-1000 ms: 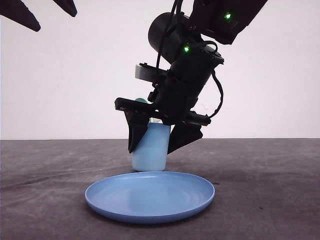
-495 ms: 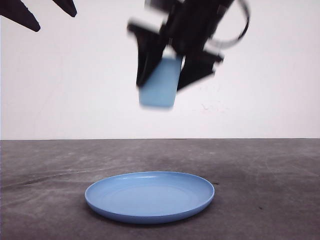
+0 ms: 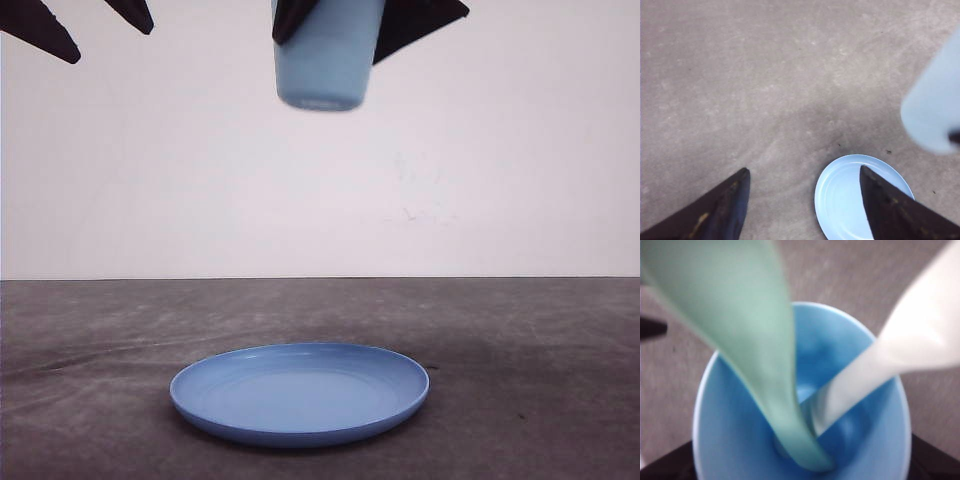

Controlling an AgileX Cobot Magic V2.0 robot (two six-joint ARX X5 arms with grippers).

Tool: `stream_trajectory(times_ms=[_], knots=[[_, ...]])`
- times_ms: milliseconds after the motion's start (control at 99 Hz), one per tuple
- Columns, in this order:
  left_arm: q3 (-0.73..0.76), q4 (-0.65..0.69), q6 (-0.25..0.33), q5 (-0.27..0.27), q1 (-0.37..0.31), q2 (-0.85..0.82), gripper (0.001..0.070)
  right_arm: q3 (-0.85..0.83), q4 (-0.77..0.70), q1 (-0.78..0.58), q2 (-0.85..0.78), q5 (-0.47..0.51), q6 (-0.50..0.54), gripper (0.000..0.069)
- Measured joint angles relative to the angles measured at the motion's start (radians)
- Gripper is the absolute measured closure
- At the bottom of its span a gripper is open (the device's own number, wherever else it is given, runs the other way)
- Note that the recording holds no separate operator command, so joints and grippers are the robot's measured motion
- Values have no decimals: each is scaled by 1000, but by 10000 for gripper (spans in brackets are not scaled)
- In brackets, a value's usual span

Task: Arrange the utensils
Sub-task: 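Lift the cup with the right gripper, then lower the cup onto the center of the blue plate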

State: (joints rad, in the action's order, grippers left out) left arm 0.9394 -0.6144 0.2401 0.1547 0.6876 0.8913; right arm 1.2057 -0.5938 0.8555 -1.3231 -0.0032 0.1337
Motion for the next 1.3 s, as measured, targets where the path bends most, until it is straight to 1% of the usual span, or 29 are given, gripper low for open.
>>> stream_trajectory(times_ms=[182,374,485,637,728,950,1304], knots=[[0,-3,0,0,0,0,287,-56,36,40,-2,19,4,278],[0,-4,0,0,0,0,287,-197,177,66,-15,35,34,278],[0,-6,0,0,0,0,287,-285,267,82,-50,76,66,278],[0,-6,0,0,0,0,287,-360,351,106,-119,99,100,281],[0,-6,0,0,0,0,287,-366,387,123,-160,131,107,281],[0,-13,0,0,0,0,287,-366,434,142,-230,152,124,282],[0,-29,0,0,0,0,287,-366,441,152,-236,156,137,282]])
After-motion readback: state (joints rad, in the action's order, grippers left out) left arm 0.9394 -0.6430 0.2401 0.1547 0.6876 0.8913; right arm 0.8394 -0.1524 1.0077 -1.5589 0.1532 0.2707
